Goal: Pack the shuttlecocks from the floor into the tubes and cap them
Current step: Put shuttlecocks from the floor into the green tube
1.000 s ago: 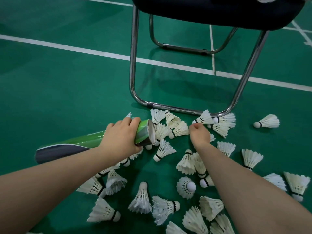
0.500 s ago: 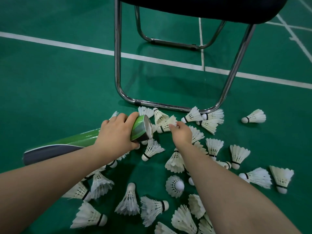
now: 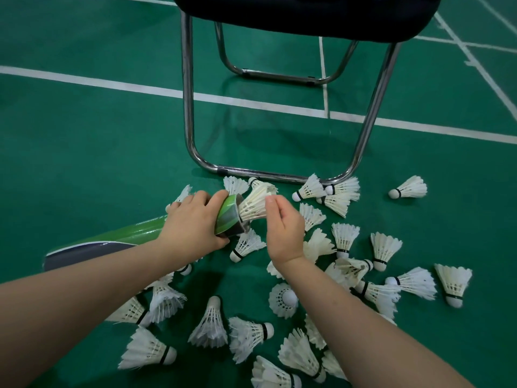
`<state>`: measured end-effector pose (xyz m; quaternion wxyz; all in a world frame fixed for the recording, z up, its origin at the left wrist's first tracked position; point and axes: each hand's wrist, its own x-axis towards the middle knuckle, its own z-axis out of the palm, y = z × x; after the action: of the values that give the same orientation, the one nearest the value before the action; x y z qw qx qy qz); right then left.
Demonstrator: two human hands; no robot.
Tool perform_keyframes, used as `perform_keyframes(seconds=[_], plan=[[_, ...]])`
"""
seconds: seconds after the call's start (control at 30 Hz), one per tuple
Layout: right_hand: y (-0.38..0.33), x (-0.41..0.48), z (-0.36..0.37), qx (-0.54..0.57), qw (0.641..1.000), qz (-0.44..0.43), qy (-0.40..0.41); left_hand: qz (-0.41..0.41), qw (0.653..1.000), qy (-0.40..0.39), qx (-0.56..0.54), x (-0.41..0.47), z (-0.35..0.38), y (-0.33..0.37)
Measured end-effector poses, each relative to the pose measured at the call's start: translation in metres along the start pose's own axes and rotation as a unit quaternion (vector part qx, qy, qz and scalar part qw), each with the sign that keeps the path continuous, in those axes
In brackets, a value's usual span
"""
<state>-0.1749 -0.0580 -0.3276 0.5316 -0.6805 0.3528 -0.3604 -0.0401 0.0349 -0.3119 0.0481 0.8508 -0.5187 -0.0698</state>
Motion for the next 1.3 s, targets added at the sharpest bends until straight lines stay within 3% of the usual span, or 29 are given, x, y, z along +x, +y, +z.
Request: perform_keyframes(seconds=[0.33,0.4,0.53,0.6,0.67,0.73,0.83,0.97,1.07,1.3], plan=[[-0.008,-0.020,0.003,0.079,0.970,0.129,-0.191,0.022,1.000,0.005,-0.016,-0.011,-0.006,0.005],[-0.013,-0.019,-0.002,0.060,0.942,0.163,-0.288,0.036,0.999,0.001,-0.005,-0.017,-0.008,0.006],[-0.025,-0.014,-0.011,-0.037,0.841,0.193,-0.504,0.132,0.991,-0.015,0.030,-0.037,-0.006,0.013],[-0.027,-0.017,-0.012,-0.036,0.809,0.193,-0.554,0.173,0.984,-0.020,0.044,-0.044,-0.002,0.016],[-0.030,-0.022,-0.011,-0.029,0.818,0.208,-0.536,0.174,0.983,-0.027,0.050,-0.046,-0.002,0.018],[-0.036,-0.022,-0.013,-0.053,0.850,0.211,-0.480,0.154,0.987,-0.022,0.037,-0.045,-0.004,0.021],[-0.056,-0.002,-0.032,-0.178,0.880,0.170,-0.407,0.090,0.996,-0.027,0.002,-0.043,-0.010,0.027],[-0.073,0.040,-0.071,-0.269,0.891,0.128,-0.344,0.076,0.996,-0.053,0.008,-0.043,-0.010,0.034],[-0.065,0.059,-0.088,-0.391,0.845,0.097,-0.353,0.067,0.994,-0.086,0.013,-0.038,-0.007,0.041],[-0.012,0.036,-0.115,-0.537,0.726,0.003,-0.430,0.044,0.995,-0.094,-0.006,-0.021,-0.003,0.049]])
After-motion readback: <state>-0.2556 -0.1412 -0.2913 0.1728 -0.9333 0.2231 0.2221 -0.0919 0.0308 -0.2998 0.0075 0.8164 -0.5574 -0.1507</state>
